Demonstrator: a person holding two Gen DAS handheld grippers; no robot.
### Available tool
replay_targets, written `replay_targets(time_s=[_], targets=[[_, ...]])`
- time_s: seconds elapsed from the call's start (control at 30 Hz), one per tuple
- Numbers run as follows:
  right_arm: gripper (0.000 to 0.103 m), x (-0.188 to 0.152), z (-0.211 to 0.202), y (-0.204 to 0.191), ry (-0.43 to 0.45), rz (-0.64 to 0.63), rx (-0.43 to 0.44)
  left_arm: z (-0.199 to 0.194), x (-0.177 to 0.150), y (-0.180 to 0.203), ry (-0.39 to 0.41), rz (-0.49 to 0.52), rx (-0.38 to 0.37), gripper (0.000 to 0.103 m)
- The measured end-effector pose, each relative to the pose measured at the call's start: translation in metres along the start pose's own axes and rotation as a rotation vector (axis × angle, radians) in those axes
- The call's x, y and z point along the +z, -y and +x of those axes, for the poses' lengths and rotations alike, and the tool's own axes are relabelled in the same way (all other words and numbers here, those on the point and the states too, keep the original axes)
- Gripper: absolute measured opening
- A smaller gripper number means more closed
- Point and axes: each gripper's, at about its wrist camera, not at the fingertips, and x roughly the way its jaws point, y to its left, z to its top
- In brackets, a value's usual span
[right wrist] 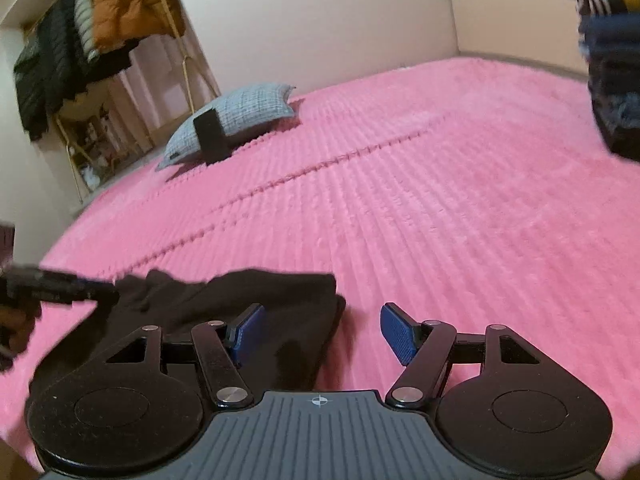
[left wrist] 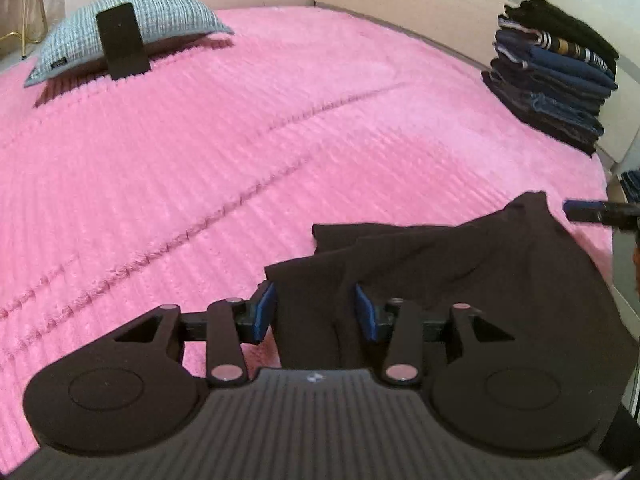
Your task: Fold clothes
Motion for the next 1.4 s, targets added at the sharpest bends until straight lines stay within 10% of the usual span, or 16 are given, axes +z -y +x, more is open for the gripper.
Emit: replay_targets(time_s=[0.2,0.3,0.47,0.73,1.0,1.23,1.4], targets=[[0.021,-0.005,0.019,0.01,-0.035,0.051,0.027,0.009,-0.004,-0.005,-0.004,0.003,0.002,0.055],[0.003,-0.009,0.018,0.011,-0.044,0.065,0.024,0.007,-0.007,-0.001,0.003,0.028,-0.029,0.024],[0.001,0.006,0.007,0.013,-0.01,0.125,0.05,-0.016,-0.001,0.005,0.089,0.056,-0.001,0.002],[0.002,0.006,0.038,0.013,-0.102,0.024,-0.011,0.021,-0.001,-0.007,-0.017,0.031,0.018,0.007],[0.003,0.012,-0.009,-0.01,-0.024,-0.05,-0.115,-0.023,-0.002,-0.007,-0.001,0.07,0.143,0.022],[0.003,0.005,-0.003,-0.055,-0.068,-0.079,0.063,-0.026,0.008,0.045,0.03,0.079,-0.12,0.021],[0.002,0.011,0.056,-0.069,-0.159,-0.144,0.097,0.027,0.012,0.039,-0.061,0.021,-0.135,0.022]])
